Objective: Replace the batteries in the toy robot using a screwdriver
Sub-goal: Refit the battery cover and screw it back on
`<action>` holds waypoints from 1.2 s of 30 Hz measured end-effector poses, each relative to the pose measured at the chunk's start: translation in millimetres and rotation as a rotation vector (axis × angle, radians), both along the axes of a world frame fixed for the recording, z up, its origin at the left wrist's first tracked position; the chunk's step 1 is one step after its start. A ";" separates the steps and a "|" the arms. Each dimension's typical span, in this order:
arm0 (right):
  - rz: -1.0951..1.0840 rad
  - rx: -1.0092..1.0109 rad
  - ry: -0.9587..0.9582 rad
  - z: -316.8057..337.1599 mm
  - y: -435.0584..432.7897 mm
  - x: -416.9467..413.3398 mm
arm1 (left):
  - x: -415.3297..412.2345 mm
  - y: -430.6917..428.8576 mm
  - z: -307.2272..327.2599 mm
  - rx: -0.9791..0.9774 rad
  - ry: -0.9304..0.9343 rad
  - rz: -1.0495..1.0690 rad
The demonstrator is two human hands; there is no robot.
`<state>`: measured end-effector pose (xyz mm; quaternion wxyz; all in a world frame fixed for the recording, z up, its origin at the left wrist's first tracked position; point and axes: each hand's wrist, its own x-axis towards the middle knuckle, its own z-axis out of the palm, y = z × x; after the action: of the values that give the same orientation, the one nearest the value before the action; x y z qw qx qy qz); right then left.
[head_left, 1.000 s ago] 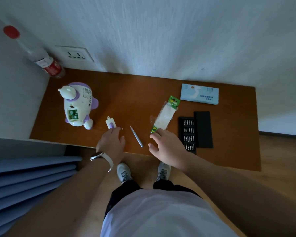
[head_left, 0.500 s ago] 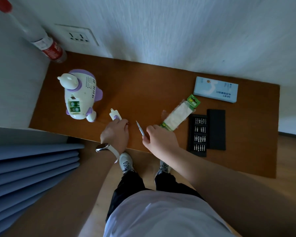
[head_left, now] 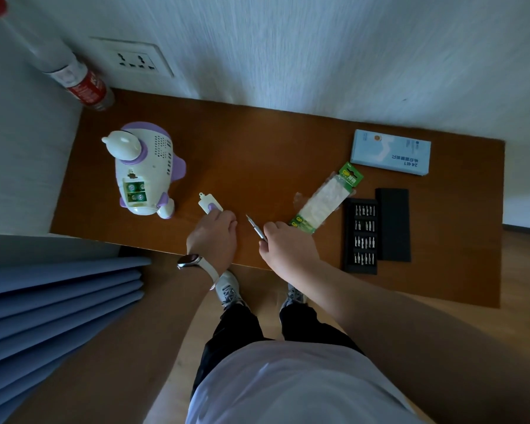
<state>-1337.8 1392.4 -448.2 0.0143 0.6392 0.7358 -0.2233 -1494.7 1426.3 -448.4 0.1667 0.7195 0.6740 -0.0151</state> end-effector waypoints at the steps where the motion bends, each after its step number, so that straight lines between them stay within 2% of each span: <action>1: -0.005 -0.004 -0.002 -0.6 0.1 -0.9 | 0.5 -0.5 0.4 -0.005 0.009 -0.009; 4: -0.016 -0.025 -0.007 -1.7 0.7 -2.1 | 2.1 -2.3 0.9 -0.059 0.058 -0.047; 6: -0.026 -0.037 -0.003 -0.6 0.1 -1.8 | 0.2 -3.9 0.2 -0.061 0.018 -0.029; 10: -0.063 -0.041 0.025 4.8 -3.2 3.3 | -1.7 -11.4 0.1 0.028 -0.200 0.023; 13: -0.096 -0.030 0.054 13.9 -4.7 10.0 | -3.4 -8.7 12.9 0.002 -0.342 0.105; 20: -0.143 0.109 0.153 52.7 -5.3 23.0 | -8.3 1.2 51.6 0.015 -0.479 0.116; 25: -0.171 0.088 0.202 85.9 -2.1 28.7 | -9.6 8.4 77.9 0.000 -0.555 0.085; 31: -0.121 0.121 0.251 119.5 -4.1 33.0 | -3.6 13.4 114.7 0.029 -0.766 0.083; 36: -0.120 0.125 0.271 143.5 -4.0 29.5 | -3.5 21.6 138.6 -0.054 -0.933 0.104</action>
<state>-1308.3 1388.4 -304.6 -0.1380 0.6456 0.7040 -0.2615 -1498.2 1448.0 -309.8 0.4712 0.6100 0.5615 0.3008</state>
